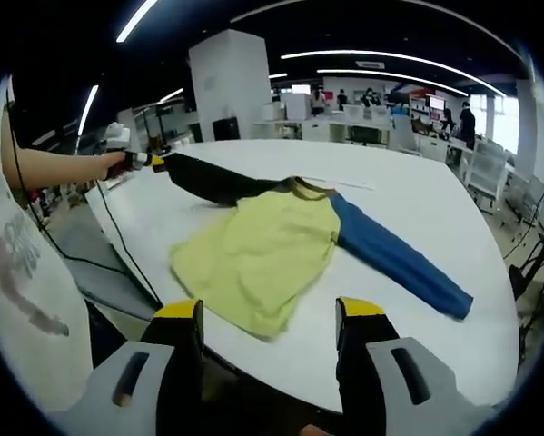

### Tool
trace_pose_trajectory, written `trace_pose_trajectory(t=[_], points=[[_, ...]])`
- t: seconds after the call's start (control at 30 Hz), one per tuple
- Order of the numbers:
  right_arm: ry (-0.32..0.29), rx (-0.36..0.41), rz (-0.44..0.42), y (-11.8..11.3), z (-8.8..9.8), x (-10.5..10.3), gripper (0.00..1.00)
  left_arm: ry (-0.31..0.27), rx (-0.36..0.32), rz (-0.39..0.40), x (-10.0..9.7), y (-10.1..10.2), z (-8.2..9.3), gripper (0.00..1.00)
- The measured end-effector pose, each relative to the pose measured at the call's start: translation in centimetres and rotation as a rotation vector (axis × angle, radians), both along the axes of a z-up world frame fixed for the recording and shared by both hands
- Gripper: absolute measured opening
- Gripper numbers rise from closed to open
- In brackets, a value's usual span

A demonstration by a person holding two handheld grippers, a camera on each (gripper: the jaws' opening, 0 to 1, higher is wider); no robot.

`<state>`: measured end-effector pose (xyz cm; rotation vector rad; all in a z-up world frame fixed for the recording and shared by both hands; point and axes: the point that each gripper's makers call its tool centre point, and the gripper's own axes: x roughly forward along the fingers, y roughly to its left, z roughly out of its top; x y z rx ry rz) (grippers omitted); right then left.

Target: Fold the garment on the visible template until the final outline fits inside the template.

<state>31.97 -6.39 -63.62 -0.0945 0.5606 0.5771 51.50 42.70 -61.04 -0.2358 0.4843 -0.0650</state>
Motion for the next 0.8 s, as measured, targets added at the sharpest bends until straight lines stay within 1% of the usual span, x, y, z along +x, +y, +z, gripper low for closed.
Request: trace_pose_trajectory(t=[0.13, 0.33, 0.47, 0.53, 0.6, 0.7, 0.8], points=[[0.009, -0.007, 0.017, 0.4, -0.2, 0.0, 0.59, 0.004, -0.013, 0.017, 0.1, 0.9, -0.1, 0.01], [0.014, -0.015, 0.018, 0.3, -0.1, 0.1, 0.59, 0.024, -0.037, 0.060, 0.0, 2.5, -0.8, 0.00], [0.025, -0.031, 0.023, 0.3, -0.3, 0.1, 0.58, 0.049, -0.074, 0.091, 0.7, 4.0, -2.3, 0.00], [0.030, -0.041, 0.027, 0.4, -0.4, 0.0, 0.58, 0.063, -0.085, 0.100, 0.9, 4.4, -2.8, 0.00], [0.035, -0.048, 0.030, 0.5, -0.4, 0.0, 0.58, 0.075, -0.104, 0.119, 1.4, 5.3, -3.5, 0.00], [0.045, -0.053, 0.028, 0.6, -0.4, -0.1, 0.58, 0.092, -0.163, 0.165, 2.2, 6.9, -4.8, 0.00], [0.057, -0.063, 0.029, 0.8, -0.6, -0.2, 0.59, 0.124, -0.196, 0.183, 2.8, 7.9, -6.3, 0.00]])
